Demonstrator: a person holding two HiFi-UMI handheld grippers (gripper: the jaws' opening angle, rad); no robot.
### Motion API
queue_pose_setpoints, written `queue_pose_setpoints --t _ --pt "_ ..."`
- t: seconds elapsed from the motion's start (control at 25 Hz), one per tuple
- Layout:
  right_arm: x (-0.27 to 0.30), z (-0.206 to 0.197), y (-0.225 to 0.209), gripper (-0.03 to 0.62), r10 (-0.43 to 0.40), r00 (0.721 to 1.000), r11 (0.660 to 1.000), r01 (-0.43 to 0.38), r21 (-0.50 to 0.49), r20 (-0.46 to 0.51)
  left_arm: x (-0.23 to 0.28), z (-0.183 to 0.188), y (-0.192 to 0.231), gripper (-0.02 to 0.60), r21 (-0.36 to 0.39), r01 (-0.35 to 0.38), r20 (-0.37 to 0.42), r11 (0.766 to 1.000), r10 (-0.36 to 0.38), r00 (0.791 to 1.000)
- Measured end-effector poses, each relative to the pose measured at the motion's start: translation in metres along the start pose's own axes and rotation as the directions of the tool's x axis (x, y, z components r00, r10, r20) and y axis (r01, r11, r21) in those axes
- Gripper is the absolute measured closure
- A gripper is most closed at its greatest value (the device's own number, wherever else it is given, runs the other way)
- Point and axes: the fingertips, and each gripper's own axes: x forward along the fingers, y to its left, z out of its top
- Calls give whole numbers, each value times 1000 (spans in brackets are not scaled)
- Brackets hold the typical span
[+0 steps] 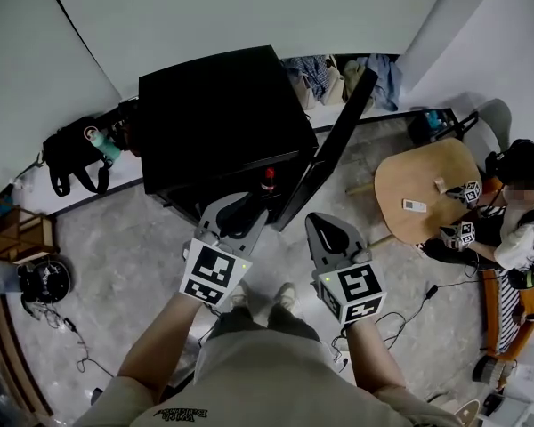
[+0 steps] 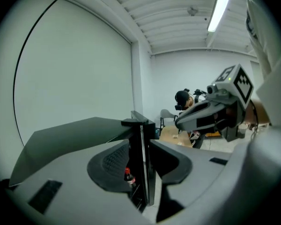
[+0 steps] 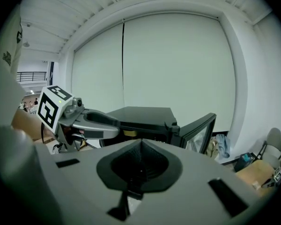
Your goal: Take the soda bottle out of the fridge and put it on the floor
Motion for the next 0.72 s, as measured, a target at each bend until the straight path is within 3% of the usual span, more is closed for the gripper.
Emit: queue_pose_setpoints --t 0.12,0.4,0.72 --pt "12 -4 -3 597 16 1000 1000 -16 2 -3 21 -19 6 436 49 6 -41 999 -4 999" --pt "46 -21 -15 597 21 999 1000 -20 19 -26 78 -56 9 394 17 56 -48 998 -55 997" --pt "84 -48 -22 597 10 999 998 -7 69 -53 144 -103 28 383 10 39 -61 999 -38 997"
